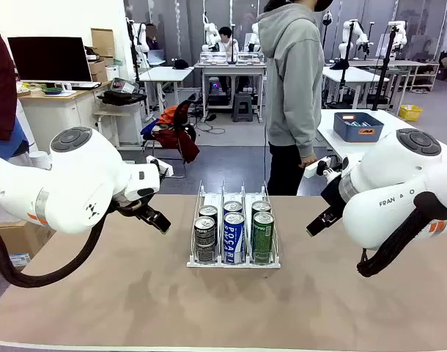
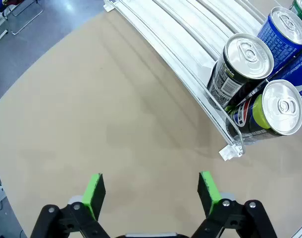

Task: Fill the beverage cans into the dispenser.
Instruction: Pick up the Ionic drink handed by the human.

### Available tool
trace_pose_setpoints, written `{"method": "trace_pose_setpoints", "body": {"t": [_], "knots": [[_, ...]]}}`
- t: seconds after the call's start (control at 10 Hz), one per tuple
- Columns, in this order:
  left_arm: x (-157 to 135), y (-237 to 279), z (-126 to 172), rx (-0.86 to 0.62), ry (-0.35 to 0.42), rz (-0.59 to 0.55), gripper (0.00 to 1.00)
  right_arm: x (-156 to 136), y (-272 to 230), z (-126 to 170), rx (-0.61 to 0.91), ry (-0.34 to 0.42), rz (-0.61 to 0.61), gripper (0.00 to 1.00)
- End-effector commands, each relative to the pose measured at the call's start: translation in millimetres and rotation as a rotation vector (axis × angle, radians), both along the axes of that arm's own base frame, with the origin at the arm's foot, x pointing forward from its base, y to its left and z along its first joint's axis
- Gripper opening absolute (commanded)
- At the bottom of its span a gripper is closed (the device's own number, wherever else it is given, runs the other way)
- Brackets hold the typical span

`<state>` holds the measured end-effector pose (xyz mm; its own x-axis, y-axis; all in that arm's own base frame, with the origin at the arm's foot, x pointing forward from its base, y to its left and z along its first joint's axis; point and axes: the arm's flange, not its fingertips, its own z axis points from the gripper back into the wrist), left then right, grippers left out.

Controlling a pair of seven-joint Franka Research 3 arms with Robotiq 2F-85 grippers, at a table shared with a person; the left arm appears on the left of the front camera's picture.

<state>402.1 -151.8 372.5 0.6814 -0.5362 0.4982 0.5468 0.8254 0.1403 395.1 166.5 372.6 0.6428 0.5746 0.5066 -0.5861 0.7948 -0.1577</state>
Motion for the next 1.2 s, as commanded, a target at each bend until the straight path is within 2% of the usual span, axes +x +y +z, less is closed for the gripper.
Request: {"method": "trace_pose_setpoints", "body": {"t": [0.0, 1.1], "knots": [[0.0, 0.0, -0.1, 0.0, 0.0, 0.0, 1.0, 0.0, 0.0, 0.0, 0.0, 0.0, 0.0, 1.0], [-0.6, -1.5, 0.0, 0.001, 0.0, -0.003, 1.0, 0.0, 0.1, 0.0, -0.001, 0.0, 0.0, 1.0]]}}
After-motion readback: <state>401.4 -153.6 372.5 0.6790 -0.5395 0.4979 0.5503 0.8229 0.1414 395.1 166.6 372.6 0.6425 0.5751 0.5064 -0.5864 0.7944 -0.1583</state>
